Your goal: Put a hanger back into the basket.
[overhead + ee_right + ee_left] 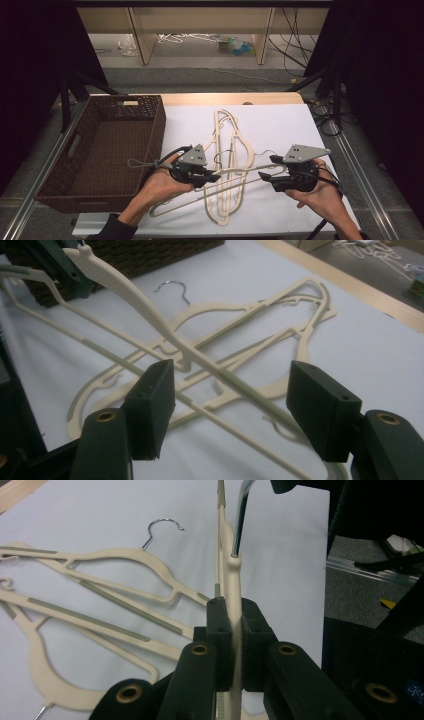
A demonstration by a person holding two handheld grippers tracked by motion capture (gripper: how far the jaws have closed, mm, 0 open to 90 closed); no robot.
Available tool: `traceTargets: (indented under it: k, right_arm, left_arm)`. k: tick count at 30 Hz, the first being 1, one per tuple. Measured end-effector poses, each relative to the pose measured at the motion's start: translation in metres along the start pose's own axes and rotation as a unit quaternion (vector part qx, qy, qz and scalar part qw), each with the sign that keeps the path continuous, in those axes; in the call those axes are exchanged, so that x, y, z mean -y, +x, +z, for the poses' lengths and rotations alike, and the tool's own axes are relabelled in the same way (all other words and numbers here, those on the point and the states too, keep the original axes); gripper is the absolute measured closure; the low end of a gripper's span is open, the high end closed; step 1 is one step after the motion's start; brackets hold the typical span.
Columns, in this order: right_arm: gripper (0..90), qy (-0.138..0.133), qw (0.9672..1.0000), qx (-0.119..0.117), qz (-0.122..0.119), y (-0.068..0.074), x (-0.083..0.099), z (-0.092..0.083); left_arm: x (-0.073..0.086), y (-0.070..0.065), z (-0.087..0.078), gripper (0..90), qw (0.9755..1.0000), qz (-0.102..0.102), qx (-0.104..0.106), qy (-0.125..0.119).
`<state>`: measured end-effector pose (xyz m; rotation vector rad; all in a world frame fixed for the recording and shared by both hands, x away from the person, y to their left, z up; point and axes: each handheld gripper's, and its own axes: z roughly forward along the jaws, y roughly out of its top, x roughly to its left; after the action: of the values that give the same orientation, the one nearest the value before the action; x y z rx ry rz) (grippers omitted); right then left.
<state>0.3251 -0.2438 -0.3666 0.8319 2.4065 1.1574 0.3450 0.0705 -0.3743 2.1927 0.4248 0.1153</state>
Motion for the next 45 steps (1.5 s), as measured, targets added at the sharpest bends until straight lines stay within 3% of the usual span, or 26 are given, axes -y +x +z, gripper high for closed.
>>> traceTargets:
  k: [2, 5, 8, 10, 11, 13, 22, 23, 27, 28, 30, 35, 37, 39, 40, 41, 43, 44, 45]
  right_arm:
    - [36.1, -0.007, 0.9999, 0.006, 0.006, 0.0, 0.002, -0.001]
    - [35.9, -0.031, 0.9994, 0.013, 0.011, 0.0, 0.006, -0.001]
    - [35.6, -0.039, 0.999, 0.012, 0.016, 0.0, 0.009, -0.002]
    - [32.6, -0.045, 0.9988, -0.001, 0.017, 0.001, 0.012, -0.004]
    - [32.5, -0.048, 0.9986, -0.01, 0.02, 0.002, 0.013, -0.004]
    - [32.1, -0.065, 0.9977, -0.004, 0.016, 0.003, 0.016, -0.007]
    - [30.4, -0.065, 0.9973, -0.018, 0.027, 0.009, 0.032, -0.004]
    - [30.4, -0.067, 0.9972, -0.02, 0.027, 0.008, 0.034, -0.003]
    - [29.7, -0.065, 0.9972, -0.024, 0.028, 0.009, 0.038, -0.001]
    - [29.7, -0.065, 0.9972, -0.024, 0.028, 0.009, 0.038, -0.001]
    - [29.0, -0.067, 0.997, -0.021, 0.031, 0.009, 0.04, 0.002]
    - [27.6, -0.07, 0.9968, -0.016, 0.034, 0.009, 0.042, 0.004]
    - [27.5, -0.069, 0.9968, -0.016, 0.037, 0.009, 0.043, 0.005]
    - [27.5, -0.066, 0.997, -0.017, 0.036, 0.01, 0.044, 0.006]
    - [27.5, -0.066, 0.997, -0.017, 0.036, 0.01, 0.044, 0.006]
    - [27.2, -0.062, 0.9973, -0.019, 0.035, 0.01, 0.046, 0.008]
    - [26.9, -0.058, 0.9974, -0.02, 0.039, 0.011, 0.047, 0.009]
    - [26.9, -0.053, 0.9977, -0.019, 0.038, 0.011, 0.046, 0.009]
    - [26.9, -0.052, 0.9977, -0.02, 0.037, 0.011, 0.046, 0.009]
  left_arm:
    - [-0.001, 0.002, -0.003, 85.5, 1.0, -0.004, -0.004, -0.001]
    - [-0.006, 0.012, -0.015, 85.5, 0.999, -0.032, -0.02, -0.021]
    - [-0.011, 0.016, -0.024, 85.5, 0.9983, -0.042, -0.03, -0.028]
    - [-0.021, 0.02, -0.041, 85.4, 0.9952, -0.061, -0.036, -0.066]
    - [-0.024, 0.021, -0.045, 85.5, 0.9945, -0.064, -0.035, -0.075]
    - [-0.033, 0.022, -0.055, 85.5, 0.9933, -0.067, -0.037, -0.086]
    - [-0.068, 0.026, -0.114, 85.5, 0.9909, -0.046, -0.079, -0.099]
    - [-0.069, 0.028, -0.12, 85.5, 0.9908, -0.041, -0.087, -0.095]
    - [-0.064, 0.039, -0.152, 85.5, 0.9862, -0.039, -0.133, -0.09]
    - [-0.064, 0.039, -0.152, 85.5, 0.9862, -0.039, -0.133, -0.09]
    - [-0.051, 0.053, -0.171, 85.5, 0.9808, -0.044, -0.168, -0.088]
    - [-0.023, 0.077, -0.195, 85.5, 0.9717, -0.064, -0.211, -0.085]
    - [-0.011, 0.086, -0.204, 85.5, 0.9669, -0.076, -0.231, -0.078]
    - [0.0, 0.095, -0.21, 85.5, 0.9634, -0.085, -0.242, -0.077]
    - [0.0, 0.095, -0.21, 85.5, 0.9634, -0.085, -0.242, -0.077]
    - [0.012, 0.103, -0.216, 85.5, 0.9598, -0.092, -0.253, -0.079]
    - [0.022, 0.11, -0.22, 85.5, 0.9583, -0.091, -0.257, -0.084]
    - [0.027, 0.112, -0.222, 85.5, 0.9557, -0.105, -0.263, -0.081]
    - [0.032, 0.114, -0.224, 85.5, 0.9549, -0.107, -0.265, -0.08]
